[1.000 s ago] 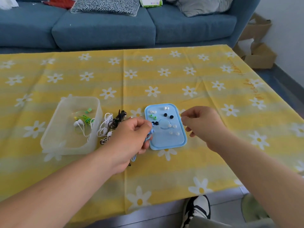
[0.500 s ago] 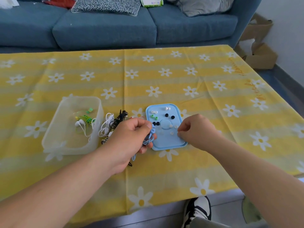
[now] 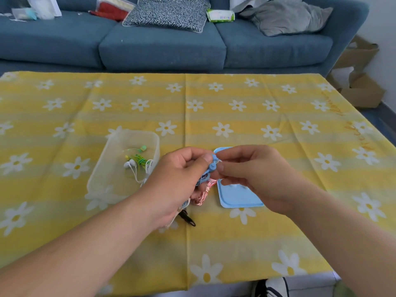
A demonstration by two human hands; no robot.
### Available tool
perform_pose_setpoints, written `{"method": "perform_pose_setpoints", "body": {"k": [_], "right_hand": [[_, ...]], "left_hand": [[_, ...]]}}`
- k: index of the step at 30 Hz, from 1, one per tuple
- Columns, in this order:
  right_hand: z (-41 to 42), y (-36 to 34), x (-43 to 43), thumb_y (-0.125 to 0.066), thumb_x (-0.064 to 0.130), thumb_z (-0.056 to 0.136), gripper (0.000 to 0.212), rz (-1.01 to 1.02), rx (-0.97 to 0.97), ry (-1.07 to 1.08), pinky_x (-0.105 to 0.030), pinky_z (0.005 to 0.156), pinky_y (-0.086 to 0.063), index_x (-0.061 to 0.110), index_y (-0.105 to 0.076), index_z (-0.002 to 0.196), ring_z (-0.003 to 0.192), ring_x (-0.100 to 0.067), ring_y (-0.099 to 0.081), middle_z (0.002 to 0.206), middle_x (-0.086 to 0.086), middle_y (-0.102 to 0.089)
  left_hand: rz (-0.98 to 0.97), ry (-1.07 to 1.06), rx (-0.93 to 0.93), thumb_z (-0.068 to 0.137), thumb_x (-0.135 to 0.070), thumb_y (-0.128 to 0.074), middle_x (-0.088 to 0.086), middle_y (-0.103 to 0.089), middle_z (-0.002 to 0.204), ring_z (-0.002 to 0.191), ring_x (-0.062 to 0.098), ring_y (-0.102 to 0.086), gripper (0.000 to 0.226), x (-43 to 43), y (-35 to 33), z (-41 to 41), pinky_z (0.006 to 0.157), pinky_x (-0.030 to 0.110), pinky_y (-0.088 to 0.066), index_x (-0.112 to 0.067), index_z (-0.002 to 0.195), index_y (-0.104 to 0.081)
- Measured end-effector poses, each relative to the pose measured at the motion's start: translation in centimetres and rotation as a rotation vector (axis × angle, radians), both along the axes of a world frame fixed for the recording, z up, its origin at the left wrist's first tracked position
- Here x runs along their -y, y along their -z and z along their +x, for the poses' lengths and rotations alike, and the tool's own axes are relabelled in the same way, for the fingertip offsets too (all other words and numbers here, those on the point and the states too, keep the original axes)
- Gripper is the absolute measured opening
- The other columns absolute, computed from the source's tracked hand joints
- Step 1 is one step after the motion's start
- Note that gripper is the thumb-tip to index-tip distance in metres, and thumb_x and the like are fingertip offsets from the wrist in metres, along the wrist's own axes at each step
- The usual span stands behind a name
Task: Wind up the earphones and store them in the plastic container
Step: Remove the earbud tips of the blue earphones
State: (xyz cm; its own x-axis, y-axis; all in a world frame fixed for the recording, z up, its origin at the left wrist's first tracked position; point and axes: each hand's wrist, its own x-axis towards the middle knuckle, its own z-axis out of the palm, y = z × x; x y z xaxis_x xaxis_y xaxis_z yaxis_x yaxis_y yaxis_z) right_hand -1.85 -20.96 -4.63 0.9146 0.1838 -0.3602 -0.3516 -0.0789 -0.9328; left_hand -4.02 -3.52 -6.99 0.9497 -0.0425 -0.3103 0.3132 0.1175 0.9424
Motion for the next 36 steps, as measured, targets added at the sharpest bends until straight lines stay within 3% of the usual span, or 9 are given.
{"method": "perform_pose_setpoints", "body": {"k": [6, 8, 11, 15, 20, 25, 31, 36], "right_hand": [[0.5, 0.4, -0.9, -0.075, -0.004, 0.080, 0.022, 0.162, -0.075, -0.014, -0.033, 0.071, -0.062, -0.005, -0.072, 0.102, 0.076, -0.030, -0.075, 0.091, -0.023, -0.076], [0.8, 0.6, -1.1, -0.074, -0.005, 0.077, 0.025, 0.200, -0.103, 0.003, -0.036, 0.077, -0.063, -0.006, -0.073, 0.102, 0.076, -0.031, -0.075, 0.091, -0.025, -0.076], [1.2, 0.6, -1.5, -0.073, -0.003, 0.069, 0.026, 0.269, -0.155, 0.049, -0.037, 0.079, -0.063, -0.005, -0.076, 0.096, 0.074, -0.030, -0.075, 0.088, -0.024, -0.076], [1.4, 0.7, -1.7, -0.073, -0.003, 0.068, 0.017, 0.288, -0.193, 0.051, -0.033, 0.072, -0.064, -0.001, -0.079, 0.084, 0.072, -0.026, -0.074, 0.084, -0.021, -0.076], [1.3, 0.8, -1.6, -0.072, -0.003, 0.073, 0.026, 0.342, -0.230, 0.045, -0.030, 0.070, -0.064, -0.007, -0.073, 0.098, 0.073, -0.025, -0.075, 0.085, -0.020, -0.075], [1.0, 0.6, -1.4, -0.073, -0.001, 0.072, 0.023, 0.340, -0.233, 0.033, -0.028, 0.067, -0.063, -0.003, -0.073, 0.095, 0.071, -0.023, -0.074, 0.082, -0.018, -0.074], [0.7, 0.6, -1.7, -0.074, -0.002, 0.069, 0.035, 0.377, -0.221, 0.075, -0.031, 0.071, -0.064, -0.008, -0.072, 0.103, 0.074, -0.025, -0.076, 0.089, -0.022, -0.076], [0.3, 0.8, -2.7, -0.075, -0.001, 0.069, 0.030, 0.431, -0.211, 0.125, -0.029, 0.070, -0.064, -0.008, -0.075, 0.099, 0.073, -0.024, -0.074, 0.087, -0.021, -0.075]], "left_hand": [[0.148, 0.036, 0.090, 0.101, -0.024, -0.062, -0.001, -0.077, 0.080, 0.057, 0.019, -0.063, 0.012, -1.2, -0.2, 0.0, 0.046, 0.017, -0.046, -0.023, 0.104, -0.073], [0.216, 0.044, 0.141, 0.101, -0.024, -0.062, -0.002, -0.079, 0.087, 0.068, 0.029, -0.072, 0.012, -1.4, 0.1, 0.2, 0.054, 0.021, -0.055, -0.025, 0.106, -0.072], [0.302, 0.050, 0.207, 0.102, -0.022, -0.060, -0.002, -0.079, 0.089, 0.081, 0.023, -0.076, 0.013, -1.7, 0.6, 0.6, 0.068, 0.033, -0.064, -0.023, 0.109, -0.071], [0.369, 0.072, 0.246, 0.103, -0.022, -0.058, -0.007, -0.079, 0.092, 0.083, 0.009, -0.075, 0.014, -1.9, 0.8, 0.7, 0.075, 0.032, -0.063, -0.023, 0.111, -0.069], [0.349, 0.099, 0.287, 0.104, -0.020, -0.056, -0.007, -0.078, 0.087, 0.079, 0.007, -0.073, 0.011, -2.0, 0.6, 0.6, 0.068, 0.026, -0.060, -0.021, 0.108, -0.067], [0.381, 0.094, 0.331, 0.103, -0.023, -0.059, -0.006, -0.077, 0.087, 0.084, 0.015, -0.074, 0.010, -1.9, 0.7, 0.7, 0.078, 0.040, -0.061, -0.026, 0.105, -0.068], [0.377, 0.022, 0.341, 0.102, -0.022, -0.060, -0.005, -0.077, 0.085, 0.078, 0.006, -0.071, 0.007, -1.5, 0.8, 0.5, 0.067, 0.018, -0.055, -0.025, 0.101, -0.066], [0.337, -0.018, 0.355, 0.102, -0.024, -0.059, 0.004, -0.075, 0.085, 0.081, 0.025, -0.069, 0.007, -1.3, 0.7, 0.6, 0.073, 0.035, -0.056, -0.023, 0.101, -0.066]]}}
